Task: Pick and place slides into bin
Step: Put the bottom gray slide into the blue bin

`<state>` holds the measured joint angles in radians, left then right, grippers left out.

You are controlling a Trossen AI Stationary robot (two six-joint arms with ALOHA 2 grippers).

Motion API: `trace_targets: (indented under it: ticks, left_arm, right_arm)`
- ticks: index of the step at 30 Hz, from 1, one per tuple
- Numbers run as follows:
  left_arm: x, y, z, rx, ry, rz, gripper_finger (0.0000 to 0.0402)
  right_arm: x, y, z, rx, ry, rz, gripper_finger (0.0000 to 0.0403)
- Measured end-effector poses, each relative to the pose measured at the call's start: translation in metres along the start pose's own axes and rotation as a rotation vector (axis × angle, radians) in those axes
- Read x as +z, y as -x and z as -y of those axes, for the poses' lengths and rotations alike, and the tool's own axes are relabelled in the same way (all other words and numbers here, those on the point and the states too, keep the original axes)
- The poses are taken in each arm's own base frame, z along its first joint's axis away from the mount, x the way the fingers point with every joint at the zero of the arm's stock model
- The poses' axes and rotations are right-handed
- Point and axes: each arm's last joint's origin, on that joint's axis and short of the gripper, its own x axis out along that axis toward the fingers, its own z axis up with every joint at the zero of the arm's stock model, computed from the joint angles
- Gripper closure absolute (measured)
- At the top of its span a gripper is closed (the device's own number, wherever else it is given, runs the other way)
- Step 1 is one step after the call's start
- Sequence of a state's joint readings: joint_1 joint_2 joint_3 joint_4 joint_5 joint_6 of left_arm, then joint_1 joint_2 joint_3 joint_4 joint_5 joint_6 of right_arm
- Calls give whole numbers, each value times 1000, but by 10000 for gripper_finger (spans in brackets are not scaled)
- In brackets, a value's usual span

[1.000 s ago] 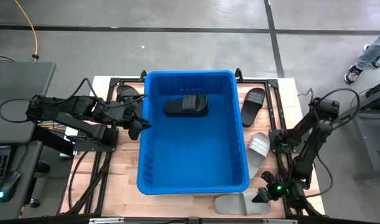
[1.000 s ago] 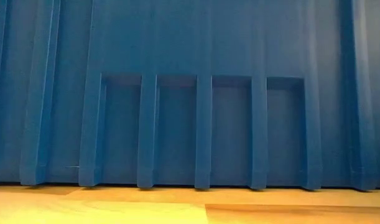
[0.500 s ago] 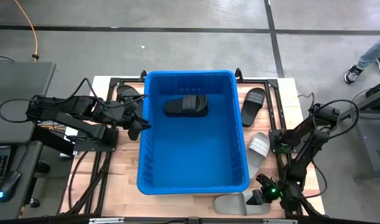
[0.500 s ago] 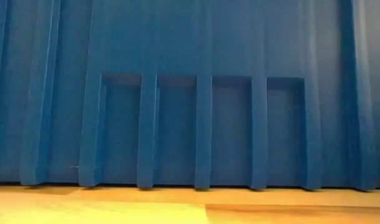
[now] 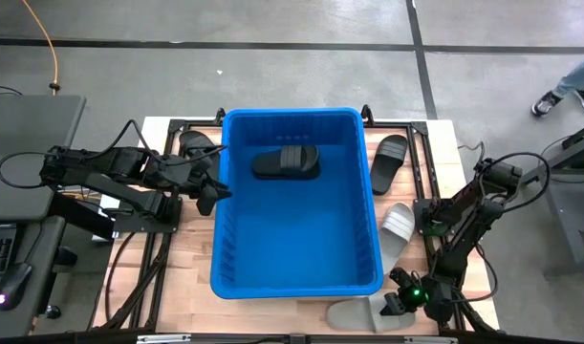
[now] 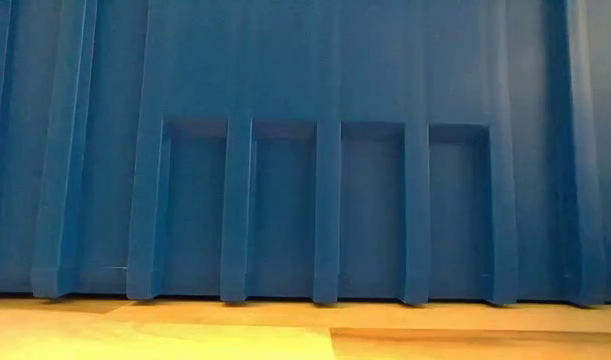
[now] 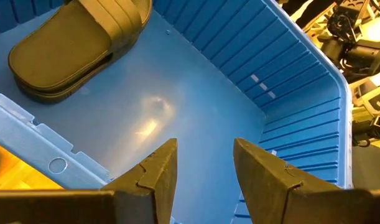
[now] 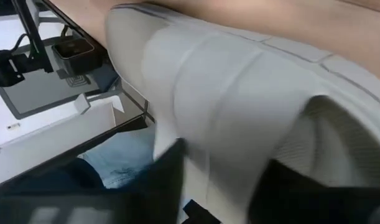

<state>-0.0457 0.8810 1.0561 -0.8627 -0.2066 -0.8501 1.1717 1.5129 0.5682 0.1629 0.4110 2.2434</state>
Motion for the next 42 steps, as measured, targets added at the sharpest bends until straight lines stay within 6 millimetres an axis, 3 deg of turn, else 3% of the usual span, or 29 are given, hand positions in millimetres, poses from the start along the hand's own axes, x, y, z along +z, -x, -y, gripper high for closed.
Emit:
trace_targets:
  ticks: [2, 3, 13, 21, 24, 27, 32, 36, 42]
  left_arm:
    - [0, 0, 0, 0, 0, 0, 254]
    - [0, 0, 0, 0, 0, 0, 254]
    - [0, 0, 0, 0, -14, 0, 254]
    - [0, 0, 0, 0, -34, 0, 254]
    - [0, 0, 0, -2, -32, -2, 254]
    - [0, 0, 0, -9, -32, -10, 254]
    - [-1, 0, 1, -28, -26, -30, 254]
    - [-1, 0, 1, -29, -10, -30, 254]
    - [-2, 0, 2, -54, -9, -59, 254]
  right_arm:
    - [0, 0, 0, 1, 1, -1, 371]
    - [0, 0, 0, 1, 0, -3, 385]
    - [-18, 5, -2, 24, -72, -166, 401]
    - [-48, 16, -28, 134, -76, -254, 402]
    - [-64, 23, -51, 222, -88, -313, 402]
    - [-78, 33, -86, 321, -107, -341, 402]
    - [-86, 52, -151, 401, -25, -211, 402]
    - [-77, 69, -193, 366, 56, -83, 403]
    - [-44, 94, -247, 349, 124, 105, 403]
